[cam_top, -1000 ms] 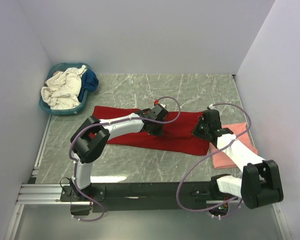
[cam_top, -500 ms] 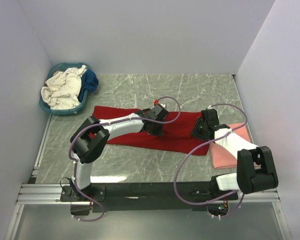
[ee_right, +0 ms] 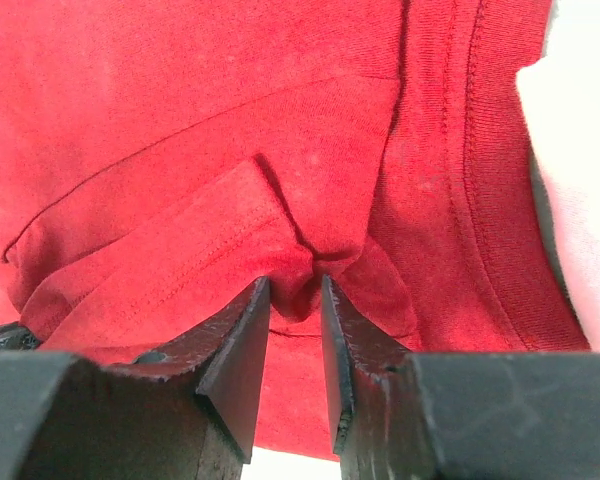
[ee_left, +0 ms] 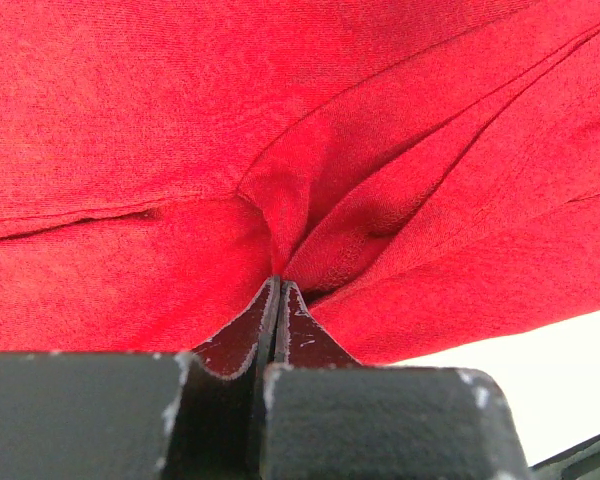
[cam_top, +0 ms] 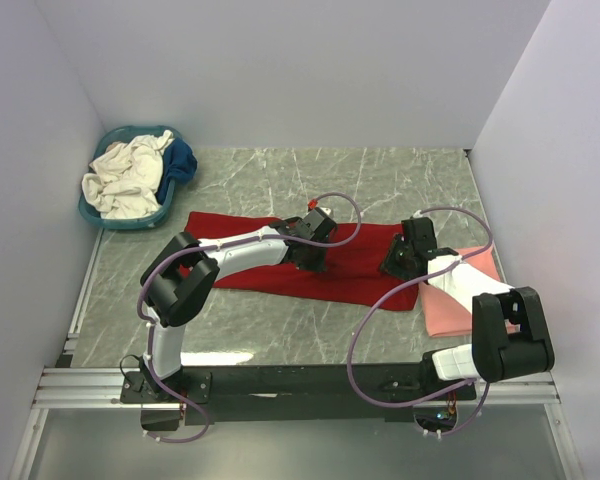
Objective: Fold and stack the t-shirts
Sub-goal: Fold the tshirt
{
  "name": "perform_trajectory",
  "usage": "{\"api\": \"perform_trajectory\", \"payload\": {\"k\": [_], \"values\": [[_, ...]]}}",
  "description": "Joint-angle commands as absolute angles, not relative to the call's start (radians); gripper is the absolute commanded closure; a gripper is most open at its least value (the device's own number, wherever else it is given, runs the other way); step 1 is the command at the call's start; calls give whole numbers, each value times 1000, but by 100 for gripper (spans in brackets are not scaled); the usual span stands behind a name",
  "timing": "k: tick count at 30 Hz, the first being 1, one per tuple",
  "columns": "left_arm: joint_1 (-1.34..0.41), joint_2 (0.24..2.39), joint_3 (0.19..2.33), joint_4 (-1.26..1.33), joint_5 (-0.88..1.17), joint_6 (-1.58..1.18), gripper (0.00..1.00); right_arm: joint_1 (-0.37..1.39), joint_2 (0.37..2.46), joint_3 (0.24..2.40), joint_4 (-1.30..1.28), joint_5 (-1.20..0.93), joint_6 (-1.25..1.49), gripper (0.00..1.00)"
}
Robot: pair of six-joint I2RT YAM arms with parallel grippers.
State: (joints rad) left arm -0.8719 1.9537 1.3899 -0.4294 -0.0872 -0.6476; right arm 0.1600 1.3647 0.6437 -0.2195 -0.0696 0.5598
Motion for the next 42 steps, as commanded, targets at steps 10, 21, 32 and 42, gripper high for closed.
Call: {"api": "perform_trajectory", "payload": {"k": [10,21,32,42], "values": [[-877,1919,1419,-419,-97,-638,99,155,1399,698,-169,-64,571,80],[-873,1913,1445,-445,-129,-617,99,153,1226,661,-256,-23,561,99],[-836,1894,1476,-465,-130,-597,99,155,997,560,-353,-49,566,99],[-835,1887,1411,-430,-84,-598,87,156,940,460,-319,-147,598,73]]}}
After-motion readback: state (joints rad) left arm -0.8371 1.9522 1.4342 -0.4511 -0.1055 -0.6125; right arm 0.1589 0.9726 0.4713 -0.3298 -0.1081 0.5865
